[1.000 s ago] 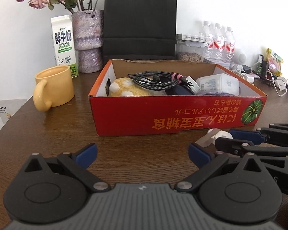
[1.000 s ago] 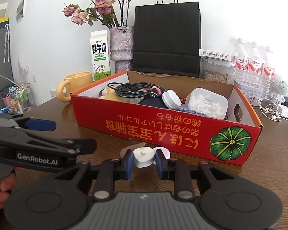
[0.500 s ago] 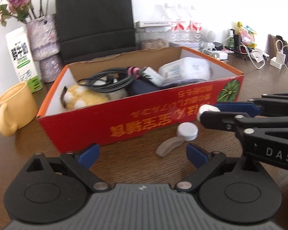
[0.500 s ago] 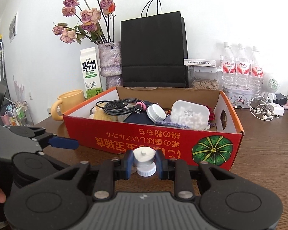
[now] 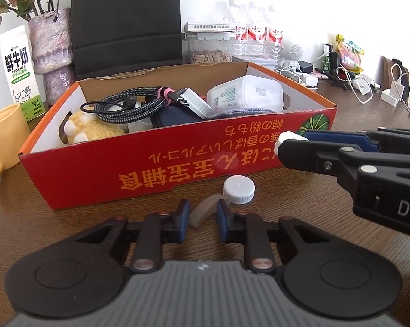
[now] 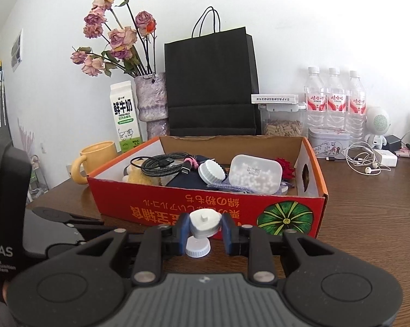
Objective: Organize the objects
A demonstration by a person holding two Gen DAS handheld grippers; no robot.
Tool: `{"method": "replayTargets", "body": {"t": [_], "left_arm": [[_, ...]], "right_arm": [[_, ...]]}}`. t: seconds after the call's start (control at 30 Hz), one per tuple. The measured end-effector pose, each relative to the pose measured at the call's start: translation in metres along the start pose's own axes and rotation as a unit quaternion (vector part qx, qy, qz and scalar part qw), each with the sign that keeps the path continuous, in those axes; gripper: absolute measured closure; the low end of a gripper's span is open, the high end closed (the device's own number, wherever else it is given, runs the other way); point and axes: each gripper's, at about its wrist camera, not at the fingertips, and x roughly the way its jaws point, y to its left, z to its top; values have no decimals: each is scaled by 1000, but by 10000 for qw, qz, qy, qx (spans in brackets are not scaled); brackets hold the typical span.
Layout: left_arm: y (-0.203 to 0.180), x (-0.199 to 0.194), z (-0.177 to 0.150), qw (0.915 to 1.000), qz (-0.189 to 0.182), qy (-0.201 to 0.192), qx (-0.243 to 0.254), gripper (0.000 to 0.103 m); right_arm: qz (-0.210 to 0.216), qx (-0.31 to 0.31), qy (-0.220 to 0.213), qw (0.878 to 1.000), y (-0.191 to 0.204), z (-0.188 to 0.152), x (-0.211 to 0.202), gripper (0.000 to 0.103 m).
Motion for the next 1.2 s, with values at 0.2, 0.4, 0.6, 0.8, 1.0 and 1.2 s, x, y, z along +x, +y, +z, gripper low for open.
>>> {"method": "replayTargets", "body": {"t": [0.2,0.4,0.6,0.8,1.0,1.2], "left_arm": [[4,-10,-3,9996,19,-137,-260,94],[3,-33,-4,9980,27,-555,-305,94],[8,-61,8,9932,46,-1070,-459,94],[17,-78,23,9877,15,-1442,-597,94],[20,-76,42,9854,52,-1632,-480,94],[21,-69,66,9815,121,-1874,-367,94]], "right_arm": [[-2,-13,-8,10000,1,0,0,79],[-4,-15,-24,10000,1,-1,0,79],[-10,-21,-130,9999,1,0,-3,79],[20,-25,-274,9996,3,5,-6,78],[-15,-63,-432,9990,1,16,-5,79],[-168,-335,-646,9972,5,39,5,78]]}}
